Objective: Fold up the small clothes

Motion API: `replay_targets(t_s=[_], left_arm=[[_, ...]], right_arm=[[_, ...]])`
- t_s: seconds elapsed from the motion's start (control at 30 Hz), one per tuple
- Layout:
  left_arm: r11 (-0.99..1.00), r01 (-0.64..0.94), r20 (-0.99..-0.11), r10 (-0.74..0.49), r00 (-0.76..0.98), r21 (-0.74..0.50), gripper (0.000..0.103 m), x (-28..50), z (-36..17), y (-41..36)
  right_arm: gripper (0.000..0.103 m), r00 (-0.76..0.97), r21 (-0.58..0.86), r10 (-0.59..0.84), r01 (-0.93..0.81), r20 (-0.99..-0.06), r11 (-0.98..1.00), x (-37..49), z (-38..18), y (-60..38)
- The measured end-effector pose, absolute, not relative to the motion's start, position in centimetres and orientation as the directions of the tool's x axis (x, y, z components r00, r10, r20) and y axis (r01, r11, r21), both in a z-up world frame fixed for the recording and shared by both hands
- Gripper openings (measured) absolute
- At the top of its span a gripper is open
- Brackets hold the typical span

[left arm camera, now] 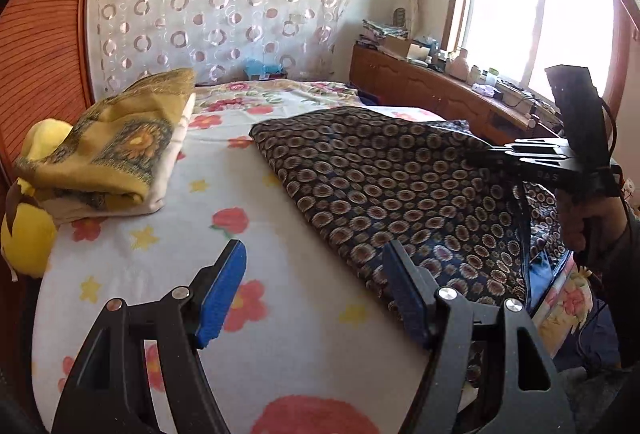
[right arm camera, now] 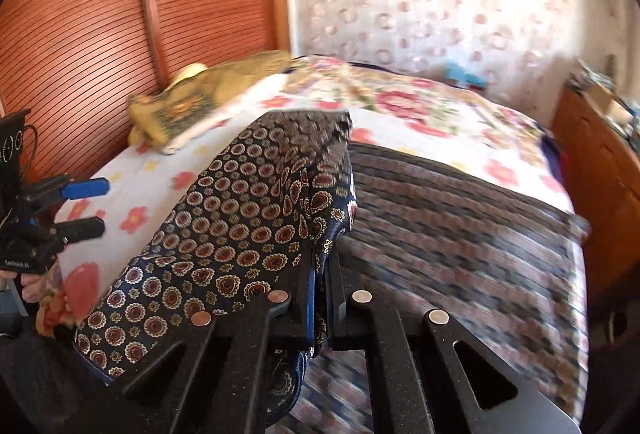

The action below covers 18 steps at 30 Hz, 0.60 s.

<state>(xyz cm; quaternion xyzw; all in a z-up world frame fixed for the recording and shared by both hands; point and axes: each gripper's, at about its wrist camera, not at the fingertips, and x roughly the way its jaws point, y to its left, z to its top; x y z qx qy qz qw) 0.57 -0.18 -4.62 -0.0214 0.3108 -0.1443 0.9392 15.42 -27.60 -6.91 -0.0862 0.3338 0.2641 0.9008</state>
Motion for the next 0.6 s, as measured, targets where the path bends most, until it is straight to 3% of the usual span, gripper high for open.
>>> replay_targets(t_s=[0.6], left_arm=[[0.904,0.41,-0.602,-0.396,0.694,-0.122,0.072,4.4,-3.8,-8.1]], right_arm=[[0.003,0.743,0.022,0.194,-0.235,-0.641,0.972,8.0,-6.5,-40.8]])
